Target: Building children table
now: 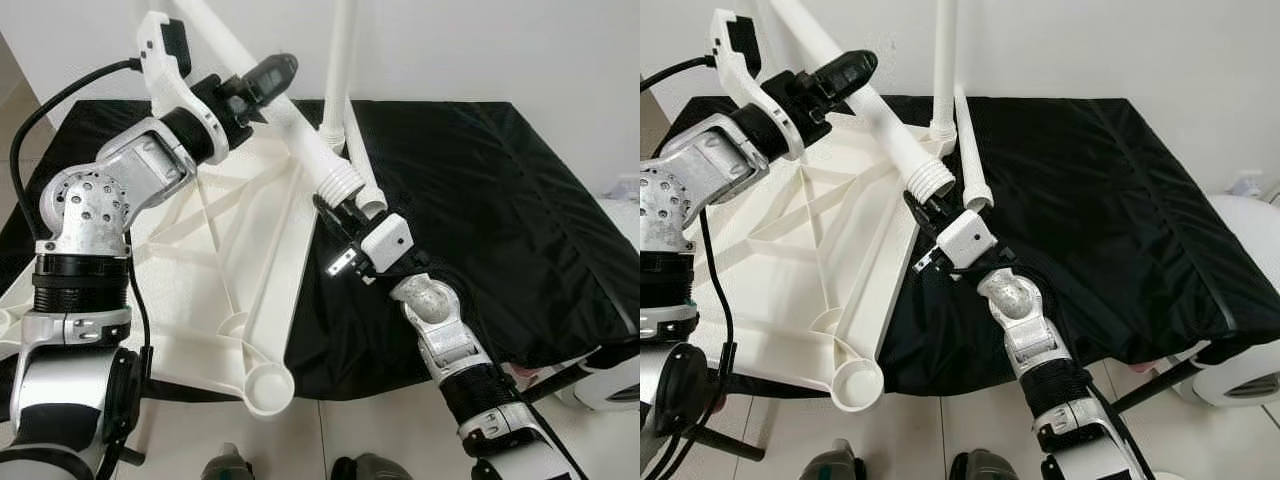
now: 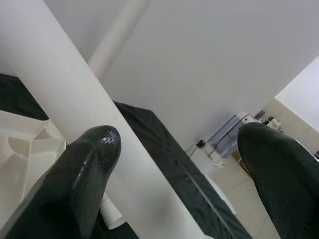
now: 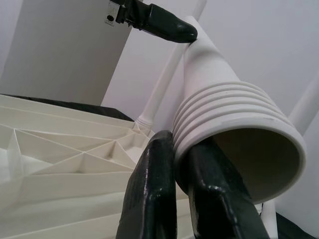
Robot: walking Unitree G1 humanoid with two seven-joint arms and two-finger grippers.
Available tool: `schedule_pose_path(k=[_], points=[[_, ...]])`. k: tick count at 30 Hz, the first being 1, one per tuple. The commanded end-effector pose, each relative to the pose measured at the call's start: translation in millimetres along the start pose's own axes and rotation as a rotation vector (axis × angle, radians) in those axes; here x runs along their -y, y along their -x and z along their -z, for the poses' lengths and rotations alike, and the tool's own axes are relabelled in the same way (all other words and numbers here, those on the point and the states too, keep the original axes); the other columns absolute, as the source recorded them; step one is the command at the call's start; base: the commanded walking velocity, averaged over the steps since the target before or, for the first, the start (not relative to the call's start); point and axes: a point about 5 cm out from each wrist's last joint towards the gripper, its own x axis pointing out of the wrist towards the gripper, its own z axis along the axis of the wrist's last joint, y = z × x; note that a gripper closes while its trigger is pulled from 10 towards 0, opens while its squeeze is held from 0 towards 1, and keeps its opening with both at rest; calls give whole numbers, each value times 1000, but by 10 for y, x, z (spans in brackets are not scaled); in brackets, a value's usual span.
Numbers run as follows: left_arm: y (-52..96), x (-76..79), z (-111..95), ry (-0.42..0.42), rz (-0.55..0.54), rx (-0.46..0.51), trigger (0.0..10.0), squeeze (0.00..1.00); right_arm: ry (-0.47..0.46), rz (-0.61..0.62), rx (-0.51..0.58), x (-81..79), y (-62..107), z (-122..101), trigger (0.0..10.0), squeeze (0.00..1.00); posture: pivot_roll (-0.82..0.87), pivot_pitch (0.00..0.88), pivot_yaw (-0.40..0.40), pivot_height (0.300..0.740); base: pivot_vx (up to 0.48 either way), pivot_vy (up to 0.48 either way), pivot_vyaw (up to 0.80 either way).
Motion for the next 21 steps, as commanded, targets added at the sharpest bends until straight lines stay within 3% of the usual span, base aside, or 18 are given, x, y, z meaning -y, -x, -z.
schedule_pose_path(k=[1, 5, 9, 12, 21], points=[[81, 248, 66, 8, 585, -45, 10000, 0, 19, 7, 40, 16, -43, -60, 10000, 0, 38, 0, -12, 740, 0, 0, 0], [137, 234, 9, 3, 578, -20, 10000, 0, 28, 15, 16, 30, -9, -13, 10000, 0, 40, 2, -12, 740, 0, 0, 0], [99, 148, 13, 19, 528, 1, 10000, 0, 26, 5, 12, 12, -12, -1, 10000, 0, 44, 0, -20, 740, 0, 0, 0], [78, 83, 40, 48, 494, -11, 10000, 0, 28, -1, 12, -2, -17, 2, 10000, 0, 43, 0, -22, 740, 0, 0, 0], [48, 18, 149, 25, 472, -46, 10000, 0, 36, -21, 25, -44, -22, -14, 10000, 0, 42, 0, -26, 740, 0, 0, 0]])
